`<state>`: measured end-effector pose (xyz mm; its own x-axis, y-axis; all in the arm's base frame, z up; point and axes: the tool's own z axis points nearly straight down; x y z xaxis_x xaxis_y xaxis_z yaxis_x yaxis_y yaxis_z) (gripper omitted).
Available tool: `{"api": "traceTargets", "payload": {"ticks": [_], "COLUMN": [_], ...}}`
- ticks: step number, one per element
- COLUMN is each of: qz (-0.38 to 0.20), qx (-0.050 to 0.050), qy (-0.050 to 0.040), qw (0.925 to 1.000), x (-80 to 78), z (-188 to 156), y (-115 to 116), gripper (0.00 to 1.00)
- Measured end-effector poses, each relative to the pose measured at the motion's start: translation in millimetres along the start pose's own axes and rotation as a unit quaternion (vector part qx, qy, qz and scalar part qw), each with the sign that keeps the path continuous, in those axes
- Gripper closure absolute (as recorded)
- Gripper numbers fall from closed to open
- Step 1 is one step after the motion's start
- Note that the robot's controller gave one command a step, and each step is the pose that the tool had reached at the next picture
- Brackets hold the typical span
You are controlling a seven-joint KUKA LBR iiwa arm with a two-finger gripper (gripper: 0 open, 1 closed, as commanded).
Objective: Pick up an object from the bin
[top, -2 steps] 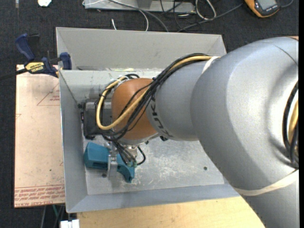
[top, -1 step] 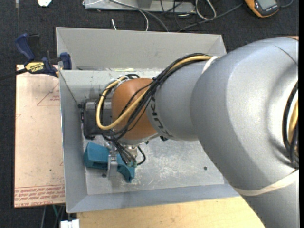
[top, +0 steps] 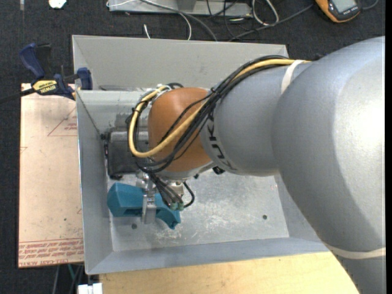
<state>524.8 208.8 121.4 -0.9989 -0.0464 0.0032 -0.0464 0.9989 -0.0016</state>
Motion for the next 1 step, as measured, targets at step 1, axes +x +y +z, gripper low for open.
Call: {"api": "traceTargets", "payload": {"ticks": [1], "qz": [-0.001], "qx": [0.001], "qy": [0.0004], "qw": [1.0000], "x": [-10.7], "z": [-76.9], "y": [7.7], "gripper": [1.00]}}
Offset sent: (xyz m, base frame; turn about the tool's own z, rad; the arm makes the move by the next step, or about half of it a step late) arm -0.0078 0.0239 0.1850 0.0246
